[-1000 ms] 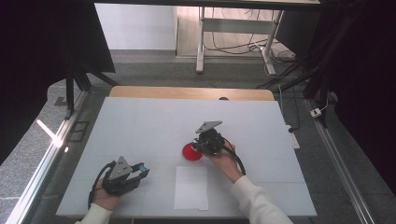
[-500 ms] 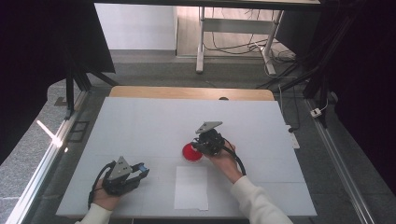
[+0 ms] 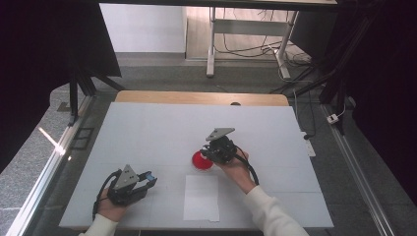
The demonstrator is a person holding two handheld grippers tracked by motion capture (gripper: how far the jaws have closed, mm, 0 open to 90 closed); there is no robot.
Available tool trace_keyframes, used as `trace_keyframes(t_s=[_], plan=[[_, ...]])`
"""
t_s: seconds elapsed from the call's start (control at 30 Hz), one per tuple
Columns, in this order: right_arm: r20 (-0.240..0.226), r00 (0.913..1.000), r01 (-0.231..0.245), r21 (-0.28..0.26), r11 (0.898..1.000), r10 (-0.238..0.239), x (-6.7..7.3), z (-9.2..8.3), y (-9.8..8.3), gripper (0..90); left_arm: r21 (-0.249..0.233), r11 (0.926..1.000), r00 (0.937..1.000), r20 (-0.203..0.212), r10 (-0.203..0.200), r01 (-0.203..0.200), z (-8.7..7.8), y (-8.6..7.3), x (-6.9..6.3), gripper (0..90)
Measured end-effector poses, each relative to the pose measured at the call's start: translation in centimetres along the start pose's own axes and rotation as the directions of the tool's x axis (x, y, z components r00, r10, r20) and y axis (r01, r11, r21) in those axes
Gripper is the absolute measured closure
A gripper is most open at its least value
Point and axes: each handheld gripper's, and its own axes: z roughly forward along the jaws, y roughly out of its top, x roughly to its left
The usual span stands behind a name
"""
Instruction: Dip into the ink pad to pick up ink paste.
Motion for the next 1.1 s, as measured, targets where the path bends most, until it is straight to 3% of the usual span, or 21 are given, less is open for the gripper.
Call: trace_keyframes(t_s=[0.27, 0.53, 1.1], plan=[[-0.037, 0.9989, 0.028, -0.019, 0.999, -0.029, 1.0, -0.7, 0.8, 75.1, -0.001, 1.0000, 1.0000, -0.001, 0.002, -0.002, 0.0, 0.0, 0.0, 65.3], [-0.055, 0.9979, 0.035, 0.006, 0.999, -0.035, 1.2, -0.3, 0.7, 75.1, 0.002, 1.0000, 1.0000, 0.000, 0.002, -0.002, 0.0, 0.0, 0.0, 65.3], [-0.040, 0.9975, 0.060, 0.060, 0.996, -0.058, 1.3, 0.7, 0.3, 75.1, 0.002, 1.0000, 1.0000, 0.000, 0.003, -0.003, 0.0, 0.0, 0.0, 65.3]])
